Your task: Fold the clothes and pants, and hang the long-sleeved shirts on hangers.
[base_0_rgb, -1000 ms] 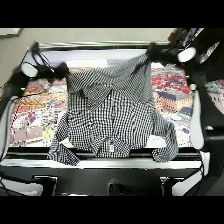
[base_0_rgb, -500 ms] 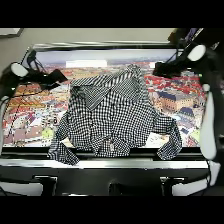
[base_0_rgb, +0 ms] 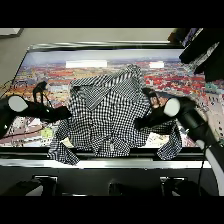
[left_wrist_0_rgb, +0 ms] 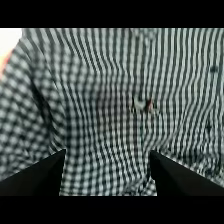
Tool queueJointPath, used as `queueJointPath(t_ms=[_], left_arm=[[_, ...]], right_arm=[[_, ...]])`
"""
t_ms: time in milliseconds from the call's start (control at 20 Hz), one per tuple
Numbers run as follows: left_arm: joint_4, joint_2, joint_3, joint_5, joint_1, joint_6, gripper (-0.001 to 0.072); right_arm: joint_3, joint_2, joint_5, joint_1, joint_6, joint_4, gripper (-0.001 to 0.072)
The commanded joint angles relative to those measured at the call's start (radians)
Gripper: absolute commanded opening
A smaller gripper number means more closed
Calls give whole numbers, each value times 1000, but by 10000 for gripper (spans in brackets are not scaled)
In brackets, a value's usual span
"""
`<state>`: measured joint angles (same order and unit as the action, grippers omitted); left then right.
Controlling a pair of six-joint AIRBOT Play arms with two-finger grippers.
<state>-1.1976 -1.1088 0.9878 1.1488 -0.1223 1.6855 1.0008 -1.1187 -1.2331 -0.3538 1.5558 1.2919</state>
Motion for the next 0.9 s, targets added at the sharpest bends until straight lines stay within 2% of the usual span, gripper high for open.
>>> queueJointPath(t_ms=[0, 100, 200, 400, 450, 550, 700, 750, 800, 850], left_arm=[[-24, 48, -95, 3, -114, -1, 603], [-47, 48, -94, -2, -156, -1, 602], [-53, 48, -94, -2, -173, -1, 602], [-53, 48, -94, -1, -174, -1, 602], [-53, 48, -94, 0, -174, -1, 602], [-53, 48, -94, 0, -174, -2, 602], [-53, 48, -94, -1, -174, -2, 602], [-53, 48, -94, -1, -174, -2, 602], [-53, 48, -94, -1, -174, -2, 602], [-52, 48, -94, 0, -175, -2, 602]], right_arm=[[-185, 35, 111, -224, 37, 67, 562], [-195, 6, 136, -318, 40, 135, 562], [-195, -29, 194, -371, 104, 163, 562], [-195, -118, 288, -389, 159, 161, 563], [-195, -137, 300, -389, 159, 159, 572], [-195, -167, 323, -389, 158, 130, 686], [-195, -183, 348, -389, 158, 124, 679], [-195, -183, 358, -389, 159, 126, 656], [-195, -183, 365, -389, 163, 125, 566], [-195, -183, 366, -389, 171, 125, 327]])
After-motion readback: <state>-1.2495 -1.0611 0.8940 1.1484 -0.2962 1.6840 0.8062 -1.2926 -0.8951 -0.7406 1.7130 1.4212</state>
